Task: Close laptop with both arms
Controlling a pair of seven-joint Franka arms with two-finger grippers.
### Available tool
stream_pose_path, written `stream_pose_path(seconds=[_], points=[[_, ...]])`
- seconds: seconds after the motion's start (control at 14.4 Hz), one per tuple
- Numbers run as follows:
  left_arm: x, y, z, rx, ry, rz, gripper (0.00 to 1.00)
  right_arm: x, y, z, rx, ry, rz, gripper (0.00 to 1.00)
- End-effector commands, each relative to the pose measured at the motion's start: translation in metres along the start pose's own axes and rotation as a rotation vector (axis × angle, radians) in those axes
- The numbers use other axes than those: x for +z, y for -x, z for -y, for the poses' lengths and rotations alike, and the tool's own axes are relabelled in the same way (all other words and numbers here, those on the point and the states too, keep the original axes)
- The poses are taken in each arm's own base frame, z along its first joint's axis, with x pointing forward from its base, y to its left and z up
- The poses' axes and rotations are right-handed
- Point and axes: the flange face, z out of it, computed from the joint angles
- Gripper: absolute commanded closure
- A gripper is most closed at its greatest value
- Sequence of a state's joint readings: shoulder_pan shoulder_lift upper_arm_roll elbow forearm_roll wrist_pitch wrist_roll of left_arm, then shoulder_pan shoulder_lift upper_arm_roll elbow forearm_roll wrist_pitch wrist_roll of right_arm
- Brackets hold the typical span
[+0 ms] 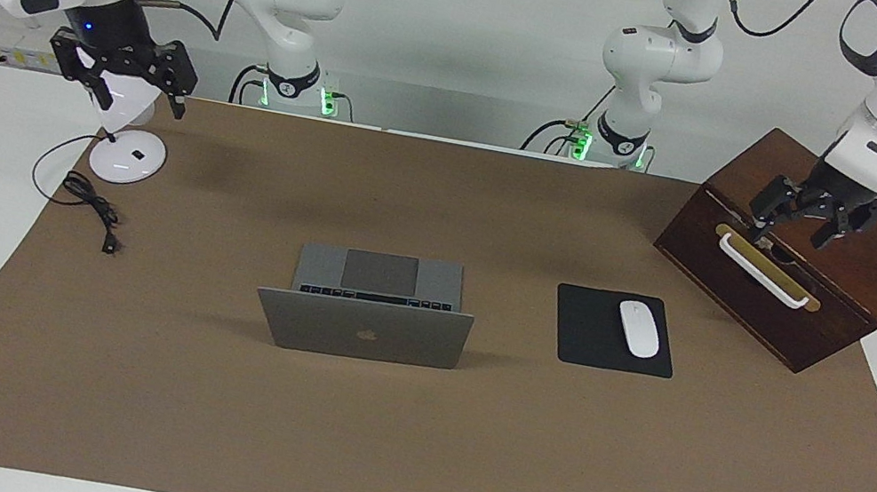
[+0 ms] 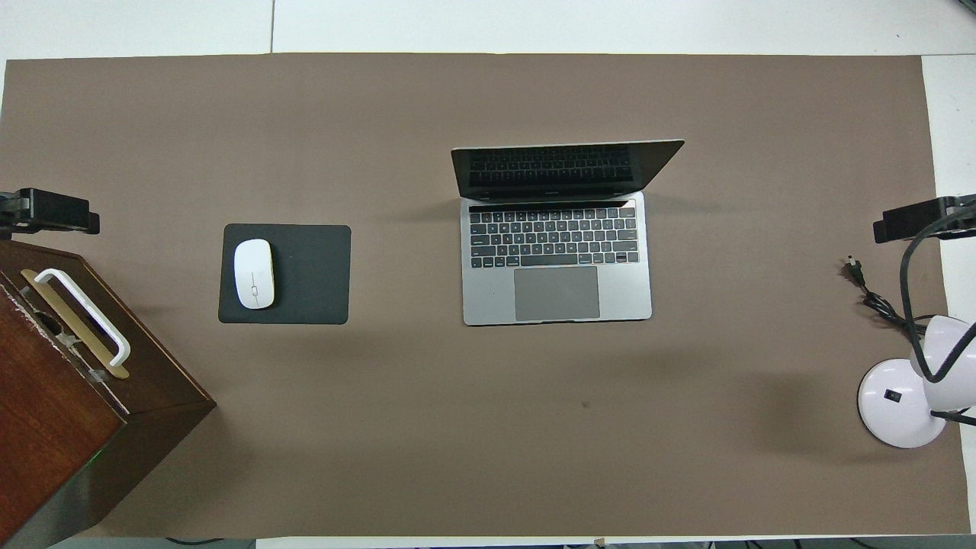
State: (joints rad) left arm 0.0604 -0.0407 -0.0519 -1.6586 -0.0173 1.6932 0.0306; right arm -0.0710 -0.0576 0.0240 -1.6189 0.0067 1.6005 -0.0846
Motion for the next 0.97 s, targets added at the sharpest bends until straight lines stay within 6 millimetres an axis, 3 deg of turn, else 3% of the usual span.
stream_pose_path(seconds=[0.0, 0.28, 0.62, 0.9], points=[[-0.002, 0.008, 0.002, -0.012, -0.023, 0.005, 0.00, -0.001, 0.003, -0.002, -0.005, 0.001, 0.004, 0.01], [-0.002, 0.008, 0.002, -0.012, -0.023, 0.005, 0.00, -0.001, 0.003, -0.002, -0.004, 0.001, 0.004, 0.00], [-0.002, 0.007, 0.002, -0.012, -0.023, 0.004, 0.00, -0.003, 0.002, -0.017, 0.058, -0.058, -0.016, 0.00], [-0.002, 0.008, 0.002, -0.016, -0.023, 0.005, 0.00, -0.003, -0.021, -0.019, 0.038, -0.006, -0.117, 0.01]])
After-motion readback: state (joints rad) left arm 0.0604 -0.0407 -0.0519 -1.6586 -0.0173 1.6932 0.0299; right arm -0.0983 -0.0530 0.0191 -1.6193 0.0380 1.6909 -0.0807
